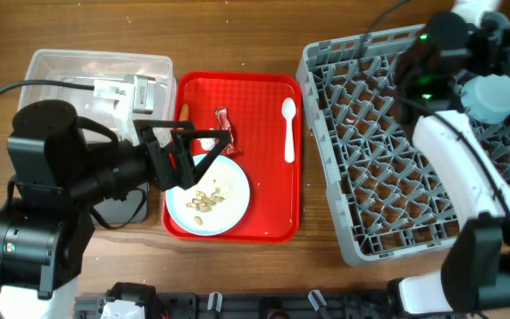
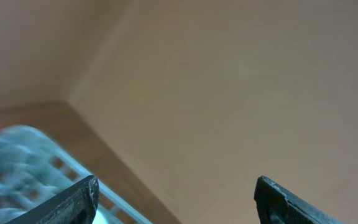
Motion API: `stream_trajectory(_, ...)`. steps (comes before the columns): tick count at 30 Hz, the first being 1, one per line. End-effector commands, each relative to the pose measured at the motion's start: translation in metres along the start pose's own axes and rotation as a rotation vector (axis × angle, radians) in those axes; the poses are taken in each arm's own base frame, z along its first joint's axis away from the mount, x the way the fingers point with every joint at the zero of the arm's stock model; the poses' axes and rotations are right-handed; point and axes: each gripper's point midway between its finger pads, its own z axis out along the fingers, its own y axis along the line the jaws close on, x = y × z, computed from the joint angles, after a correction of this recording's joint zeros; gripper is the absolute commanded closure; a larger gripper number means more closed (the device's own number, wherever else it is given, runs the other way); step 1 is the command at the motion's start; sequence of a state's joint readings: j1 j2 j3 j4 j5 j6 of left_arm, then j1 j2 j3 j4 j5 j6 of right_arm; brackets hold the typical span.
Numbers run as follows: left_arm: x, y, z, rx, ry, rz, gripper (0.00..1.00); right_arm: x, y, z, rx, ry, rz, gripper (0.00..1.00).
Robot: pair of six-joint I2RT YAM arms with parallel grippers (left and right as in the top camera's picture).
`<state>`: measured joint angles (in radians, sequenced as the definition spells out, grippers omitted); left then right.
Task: Sort waste into correct bins and load items into the dishwasher rack
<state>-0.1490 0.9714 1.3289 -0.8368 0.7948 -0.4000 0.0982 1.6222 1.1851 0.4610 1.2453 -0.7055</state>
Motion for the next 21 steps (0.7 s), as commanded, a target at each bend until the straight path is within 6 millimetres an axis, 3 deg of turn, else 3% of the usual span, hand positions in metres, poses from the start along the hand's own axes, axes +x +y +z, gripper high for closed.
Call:
stream_trajectory(1, -0.001, -0.007, -0.001, 0.021, 0.001, 0.034, 0.00, -0.038, 0.024, -0.051, -0.273, -0.145, 0.200, 0.18)
stream_trajectory(4, -0.001, -0.007, -0.001, 0.021, 0.001, 0.034, 0.00, -0.030, 0.068, -0.114, -0.677, -0.115, 0.275, 0.18)
stream_trajectory(7, -0.001, -0.007, -0.001, 0.021, 0.001, 0.034, 0.00, 0.013, 0.098, -0.177, -1.089, 0.168, 0.387, 0.28)
stream_trajectory(8, -0.001, -0.007, -0.001, 0.021, 0.001, 0.034, 0.00, 0.040, 0.104, -0.212, -1.270, 0.369, 0.406, 0.43)
stream_trajectory(10, -0.001, -0.007, -0.001, 0.021, 0.001, 0.034, 0.00, 0.054, 0.108, -0.246, -1.437, 0.500, 0.384, 0.45)
stream_trajectory(12, -0.001, -0.007, -0.001, 0.021, 0.001, 0.034, 0.00, 0.063, 0.112, -0.279, -1.609, 0.587, 0.322, 0.55)
stream_trajectory(13, -0.001, -0.007, -0.001, 0.021, 0.001, 0.034, 0.00, 0.068, 0.113, -0.289, -1.667, 0.584, 0.270, 0.54)
stream_trajectory(14, -0.001, -0.007, -0.001, 0.021, 0.001, 0.034, 0.00, 0.073, 0.117, -0.291, -1.684, 0.572, 0.218, 0.42)
stream_trajectory(15, -0.001, -0.007, -0.001, 0.021, 0.001, 0.034, 0.00, 0.081, 0.122, -0.287, -1.665, 0.562, 0.168, 0.39)
stream_trajectory(18, -0.001, -0.007, -0.001, 0.021, 0.001, 0.034, 0.00, 0.099, 0.153, -0.259, -1.508, 0.539, 0.093, 0.38)
stream_trajectory(21, -0.001, -0.007, -0.001, 0.021, 0.001, 0.034, 0.00, 0.113, 0.187, -0.258, -1.526, 0.512, 0.008, 0.39)
